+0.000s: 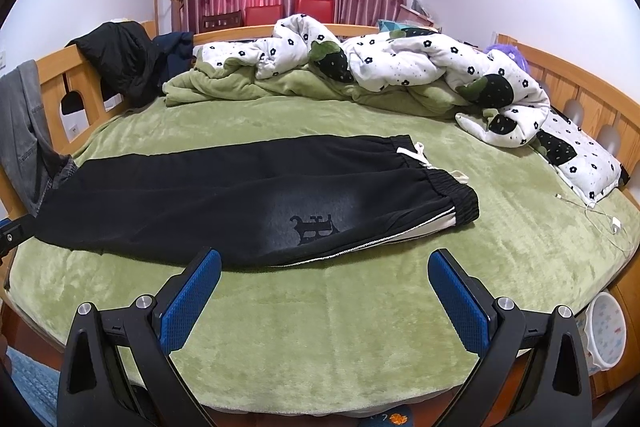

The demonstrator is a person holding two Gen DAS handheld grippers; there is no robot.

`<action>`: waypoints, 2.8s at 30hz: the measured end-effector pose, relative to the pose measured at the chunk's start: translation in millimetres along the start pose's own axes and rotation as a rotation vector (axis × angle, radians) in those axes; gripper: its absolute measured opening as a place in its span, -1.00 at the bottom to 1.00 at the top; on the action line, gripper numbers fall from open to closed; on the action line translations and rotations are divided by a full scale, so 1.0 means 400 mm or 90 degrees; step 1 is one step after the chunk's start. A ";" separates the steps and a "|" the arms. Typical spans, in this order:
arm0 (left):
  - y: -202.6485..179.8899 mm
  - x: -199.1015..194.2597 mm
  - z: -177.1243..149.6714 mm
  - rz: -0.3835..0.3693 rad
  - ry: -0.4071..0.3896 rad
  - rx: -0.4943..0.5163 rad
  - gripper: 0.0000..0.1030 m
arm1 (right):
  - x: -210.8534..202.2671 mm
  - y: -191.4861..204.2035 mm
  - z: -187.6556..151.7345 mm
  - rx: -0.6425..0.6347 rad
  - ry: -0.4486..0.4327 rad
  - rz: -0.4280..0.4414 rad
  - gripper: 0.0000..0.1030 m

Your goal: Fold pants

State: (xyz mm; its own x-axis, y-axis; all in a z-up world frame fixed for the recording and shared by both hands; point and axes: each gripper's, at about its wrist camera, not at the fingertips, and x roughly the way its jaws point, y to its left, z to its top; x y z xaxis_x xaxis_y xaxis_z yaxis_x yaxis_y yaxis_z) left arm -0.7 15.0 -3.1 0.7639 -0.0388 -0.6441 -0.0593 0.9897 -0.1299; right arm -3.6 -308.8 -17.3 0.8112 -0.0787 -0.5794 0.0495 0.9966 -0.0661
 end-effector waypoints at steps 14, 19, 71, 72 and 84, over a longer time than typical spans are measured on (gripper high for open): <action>0.001 -0.003 0.001 0.002 -0.002 0.002 1.00 | 0.003 0.005 0.000 0.003 0.000 0.000 0.97; 0.000 -0.003 -0.001 0.002 -0.002 0.001 1.00 | 0.002 0.003 0.001 0.004 -0.001 0.000 0.97; 0.387 0.382 -0.127 -0.092 0.104 -0.259 0.86 | 0.405 -0.249 -0.136 0.242 0.115 0.136 0.47; 0.394 0.398 -0.130 -0.095 0.107 -0.268 0.84 | 0.423 -0.264 -0.134 0.261 0.120 0.142 0.47; 0.436 0.560 -0.094 -0.063 0.092 -0.357 0.31 | 0.675 -0.265 -0.036 0.356 0.194 0.161 -0.12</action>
State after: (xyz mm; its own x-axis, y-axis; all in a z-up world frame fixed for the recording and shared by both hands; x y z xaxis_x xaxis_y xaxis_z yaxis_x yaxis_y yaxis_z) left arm 135.9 173.8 -198.2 0.6905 -0.1850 -0.6993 -0.3527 0.7579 -0.5488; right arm 201.7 -436.2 -178.5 0.6417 0.2367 -0.7295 0.2401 0.8414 0.4841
